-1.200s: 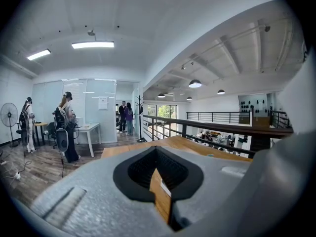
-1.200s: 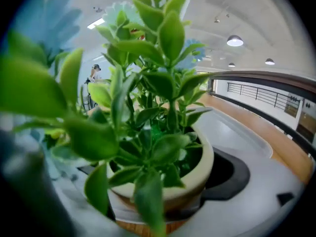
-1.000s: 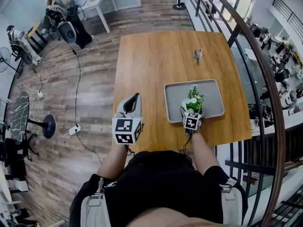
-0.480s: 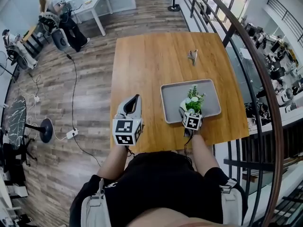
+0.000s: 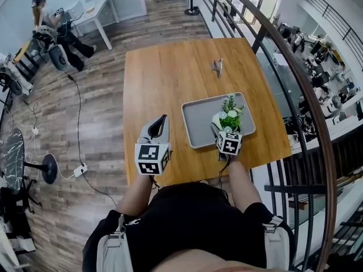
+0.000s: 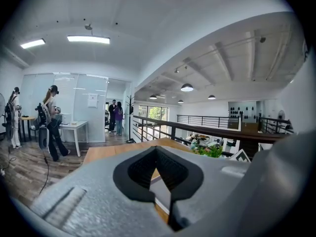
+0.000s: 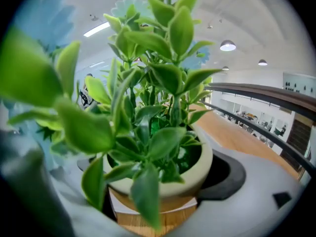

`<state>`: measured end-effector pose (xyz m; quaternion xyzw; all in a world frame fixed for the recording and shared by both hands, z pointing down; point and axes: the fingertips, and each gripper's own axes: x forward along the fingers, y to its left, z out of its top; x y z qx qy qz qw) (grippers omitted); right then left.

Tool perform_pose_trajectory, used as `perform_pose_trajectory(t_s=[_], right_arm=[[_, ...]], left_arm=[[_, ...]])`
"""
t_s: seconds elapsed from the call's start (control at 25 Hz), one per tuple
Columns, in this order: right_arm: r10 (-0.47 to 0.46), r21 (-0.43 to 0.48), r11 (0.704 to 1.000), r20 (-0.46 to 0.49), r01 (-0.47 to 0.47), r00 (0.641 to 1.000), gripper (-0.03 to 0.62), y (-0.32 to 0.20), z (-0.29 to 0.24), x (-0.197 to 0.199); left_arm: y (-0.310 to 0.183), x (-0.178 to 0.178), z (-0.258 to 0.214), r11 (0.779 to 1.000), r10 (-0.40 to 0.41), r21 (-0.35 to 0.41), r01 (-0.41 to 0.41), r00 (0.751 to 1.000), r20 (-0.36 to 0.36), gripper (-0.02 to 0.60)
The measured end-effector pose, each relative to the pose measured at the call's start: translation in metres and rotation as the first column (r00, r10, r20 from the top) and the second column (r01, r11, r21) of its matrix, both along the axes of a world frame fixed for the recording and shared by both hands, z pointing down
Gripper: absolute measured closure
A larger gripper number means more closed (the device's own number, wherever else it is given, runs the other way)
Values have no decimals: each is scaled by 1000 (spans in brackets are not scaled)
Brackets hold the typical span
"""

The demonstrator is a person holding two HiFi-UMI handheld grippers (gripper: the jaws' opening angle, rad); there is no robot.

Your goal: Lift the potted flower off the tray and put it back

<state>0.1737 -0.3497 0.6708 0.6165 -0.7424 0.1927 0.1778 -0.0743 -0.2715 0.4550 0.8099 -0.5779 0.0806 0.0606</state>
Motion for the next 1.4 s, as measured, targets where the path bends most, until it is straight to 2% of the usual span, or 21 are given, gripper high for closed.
perform_pose_trajectory(t_s=[0.36,0.72,0.96,1.12,1.4], right_arm=[[21,167,986,-36,-15,999,59,-4,-98,10],[69,313,947,20,-72,997,58,8,-195,28],[125,404,906,21,-123,992,57,32,-252,43],[128,441,888,29,-127,991,57,48,-271,45],[143,447,883,35,-143,989,57,69,-276,45]], left_arm=[[-7,19,0,998,61,5,-61,998,-23,569],[-18,48,-6,991,132,26,-131,991,-37,569],[-22,63,-10,985,172,33,-171,984,-46,569],[-21,69,-9,982,188,33,-186,981,-50,569],[-13,72,-8,978,210,25,-209,976,-49,569]])
